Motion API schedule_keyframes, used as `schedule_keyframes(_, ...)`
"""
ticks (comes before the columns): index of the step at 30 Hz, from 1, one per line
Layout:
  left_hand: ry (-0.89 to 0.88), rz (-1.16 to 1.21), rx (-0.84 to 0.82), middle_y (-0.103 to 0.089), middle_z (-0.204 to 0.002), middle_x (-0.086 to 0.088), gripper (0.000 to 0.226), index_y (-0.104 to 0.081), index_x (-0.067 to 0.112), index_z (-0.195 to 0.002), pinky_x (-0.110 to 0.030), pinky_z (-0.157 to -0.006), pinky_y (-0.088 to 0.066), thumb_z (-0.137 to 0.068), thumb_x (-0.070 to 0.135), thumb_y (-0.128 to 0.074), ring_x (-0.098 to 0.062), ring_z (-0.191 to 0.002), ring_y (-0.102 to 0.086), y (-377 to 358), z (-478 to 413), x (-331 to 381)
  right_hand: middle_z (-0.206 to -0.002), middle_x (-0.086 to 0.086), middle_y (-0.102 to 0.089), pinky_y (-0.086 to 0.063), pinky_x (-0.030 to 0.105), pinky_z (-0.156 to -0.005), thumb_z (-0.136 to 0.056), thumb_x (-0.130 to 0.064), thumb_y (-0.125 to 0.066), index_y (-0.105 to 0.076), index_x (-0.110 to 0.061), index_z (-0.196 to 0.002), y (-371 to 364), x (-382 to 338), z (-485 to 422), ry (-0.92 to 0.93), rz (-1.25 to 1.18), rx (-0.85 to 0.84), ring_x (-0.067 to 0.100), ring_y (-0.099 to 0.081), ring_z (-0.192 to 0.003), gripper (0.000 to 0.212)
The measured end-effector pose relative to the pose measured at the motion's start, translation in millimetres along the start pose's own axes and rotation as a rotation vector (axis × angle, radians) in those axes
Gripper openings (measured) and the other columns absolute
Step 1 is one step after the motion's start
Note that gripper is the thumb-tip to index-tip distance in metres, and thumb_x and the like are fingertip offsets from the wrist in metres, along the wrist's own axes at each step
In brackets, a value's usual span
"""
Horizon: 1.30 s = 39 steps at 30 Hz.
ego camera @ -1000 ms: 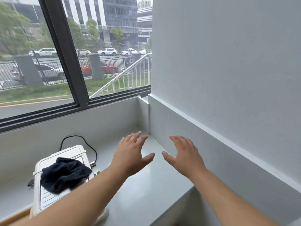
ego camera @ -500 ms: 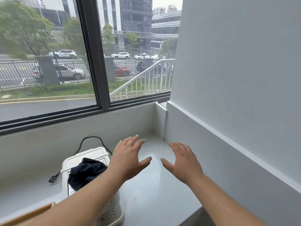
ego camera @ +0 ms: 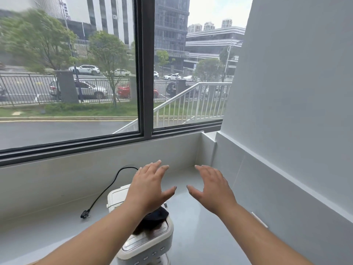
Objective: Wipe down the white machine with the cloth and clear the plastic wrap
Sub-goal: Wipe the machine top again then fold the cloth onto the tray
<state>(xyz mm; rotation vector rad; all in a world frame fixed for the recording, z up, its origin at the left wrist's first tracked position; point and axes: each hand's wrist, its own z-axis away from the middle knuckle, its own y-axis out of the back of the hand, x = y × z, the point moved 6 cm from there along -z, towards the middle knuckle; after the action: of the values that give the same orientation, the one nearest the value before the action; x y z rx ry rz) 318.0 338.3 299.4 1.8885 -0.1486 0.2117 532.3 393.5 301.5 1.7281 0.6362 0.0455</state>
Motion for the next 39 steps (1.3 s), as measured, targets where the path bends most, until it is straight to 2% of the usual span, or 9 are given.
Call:
schedule_keyframes(7,0.019,0.029,0.010,-0.029,-0.168,0.005,0.081,-0.037,0.037,-0.155,-0.041,-0.125,-0.019,-0.085,0.078,-0.042,-0.019,-0.152,-0.025,20,17,-53,-0.159,-0.006,-0.041,-0.029,0.040,-0.120,-0.083,-0.075,-0.039,-0.037,-0.032,-0.156,-18,-56,-4,0.033,0.017,0.004,0.017,-0.030,-0.148,0.085)
schedule_keyframes(21,0.103,0.047,-0.016,-0.028,-0.168,0.006,0.079,-0.036,0.036,-0.156,-0.042,-0.125,-0.020,-0.087,0.075,-0.044,-0.018,-0.153,-0.024,27,64,-119,-0.159,-0.008,-0.039,-0.031,0.038,-0.120,-0.085,-0.073,-0.044,-0.034,-0.033,-0.157,-56,-134,4,0.101,0.026,-0.077,0.016,-0.030,-0.147,0.082)
schedule_keyframes(28,0.123,0.003,-0.081,-0.027,-0.168,0.006,0.076,-0.038,0.037,-0.154,-0.040,-0.125,-0.018,-0.086,0.071,-0.045,-0.019,-0.153,-0.023,6,77,-135,-0.153,-0.013,-0.044,-0.035,0.037,-0.113,-0.083,-0.073,-0.046,-0.037,-0.037,-0.153,-81,-144,15,0.109,0.040,-0.130,0.015,-0.034,-0.142,0.079)
schedule_keyframes(35,0.140,-0.027,-0.119,-0.031,-0.167,0.005,0.071,-0.042,0.037,-0.151,-0.042,-0.125,-0.019,-0.086,0.064,-0.050,-0.019,-0.151,-0.026,-8,82,-135,-0.150,-0.009,-0.048,-0.037,0.036,-0.114,-0.084,-0.072,-0.048,-0.040,-0.032,-0.152,-98,-142,15,0.159,0.075,-0.198,0.018,-0.041,-0.138,0.079)
schedule_keyframes(39,0.149,-0.064,-0.178,-0.035,-0.163,0.008,0.068,-0.044,0.038,-0.148,-0.043,-0.125,-0.022,-0.085,0.061,-0.053,-0.017,-0.150,-0.029,-15,80,-135,-0.133,-0.008,-0.060,-0.046,0.039,-0.102,-0.081,-0.072,-0.049,-0.050,-0.034,-0.141,-106,-141,11,0.168,0.099,-0.273,0.022,-0.052,-0.125,0.071)
